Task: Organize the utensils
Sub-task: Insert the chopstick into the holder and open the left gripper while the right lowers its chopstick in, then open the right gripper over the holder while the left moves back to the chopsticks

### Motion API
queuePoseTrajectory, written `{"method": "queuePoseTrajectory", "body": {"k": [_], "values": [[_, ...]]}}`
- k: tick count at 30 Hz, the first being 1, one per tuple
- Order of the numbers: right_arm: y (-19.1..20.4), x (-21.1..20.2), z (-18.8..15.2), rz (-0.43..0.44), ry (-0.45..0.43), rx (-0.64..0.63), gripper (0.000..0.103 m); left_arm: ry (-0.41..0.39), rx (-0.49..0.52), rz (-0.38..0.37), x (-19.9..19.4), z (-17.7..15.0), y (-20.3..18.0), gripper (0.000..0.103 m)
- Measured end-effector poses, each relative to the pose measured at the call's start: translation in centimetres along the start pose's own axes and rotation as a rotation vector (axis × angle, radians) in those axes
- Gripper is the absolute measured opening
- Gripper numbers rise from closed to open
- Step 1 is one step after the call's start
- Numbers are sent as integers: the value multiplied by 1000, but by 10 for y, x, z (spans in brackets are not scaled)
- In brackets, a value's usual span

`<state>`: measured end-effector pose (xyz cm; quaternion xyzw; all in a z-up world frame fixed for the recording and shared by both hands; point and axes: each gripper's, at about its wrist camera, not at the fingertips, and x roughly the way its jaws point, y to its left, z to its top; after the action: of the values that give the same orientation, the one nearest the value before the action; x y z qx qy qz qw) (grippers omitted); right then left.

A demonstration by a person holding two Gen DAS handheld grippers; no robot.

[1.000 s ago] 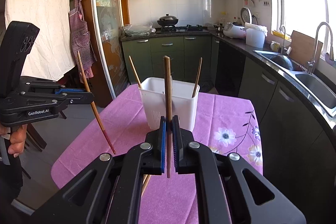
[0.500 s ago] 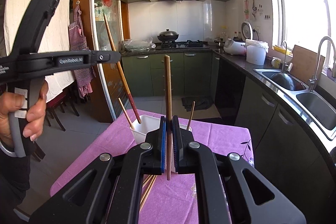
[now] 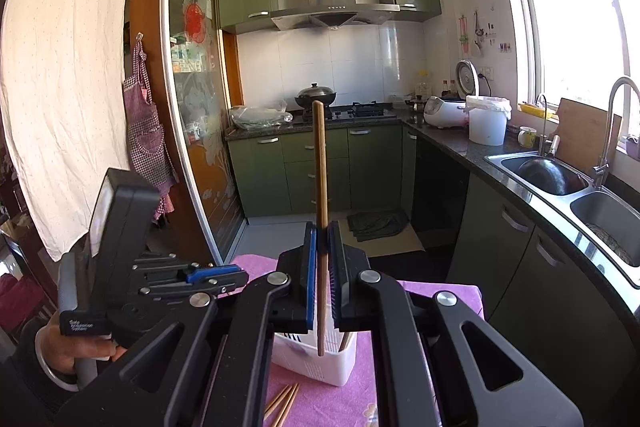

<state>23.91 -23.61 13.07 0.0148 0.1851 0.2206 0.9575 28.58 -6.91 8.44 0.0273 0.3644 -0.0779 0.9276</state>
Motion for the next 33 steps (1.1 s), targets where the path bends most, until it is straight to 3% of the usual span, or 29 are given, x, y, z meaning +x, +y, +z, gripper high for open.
{"method": "queuePoseTrajectory", "body": {"k": [4, 11, 17, 26, 27, 33], "values": [[-8, 31, 0, -22, 35, 16, 7, -23, 13, 3, -18, -10, 2, 13], [-16, 81, -34, -32, 148, 43, 7, -4, 42, -17, -37, -38, -2, 13], [-12, 98, -59, -33, 203, 32, 7, 25, 52, -22, -45, -57, -6, 13], [12, 31, -83, -36, 148, -13, 10, 99, 37, -43, -35, -90, -10, 13], [15, 24, -90, -45, 155, -24, 15, 117, 34, -44, -30, -96, -11, 13], [16, 12, -160, -83, 281, -55, 15, 269, 22, -54, 18, -138, -19, 13]]}}
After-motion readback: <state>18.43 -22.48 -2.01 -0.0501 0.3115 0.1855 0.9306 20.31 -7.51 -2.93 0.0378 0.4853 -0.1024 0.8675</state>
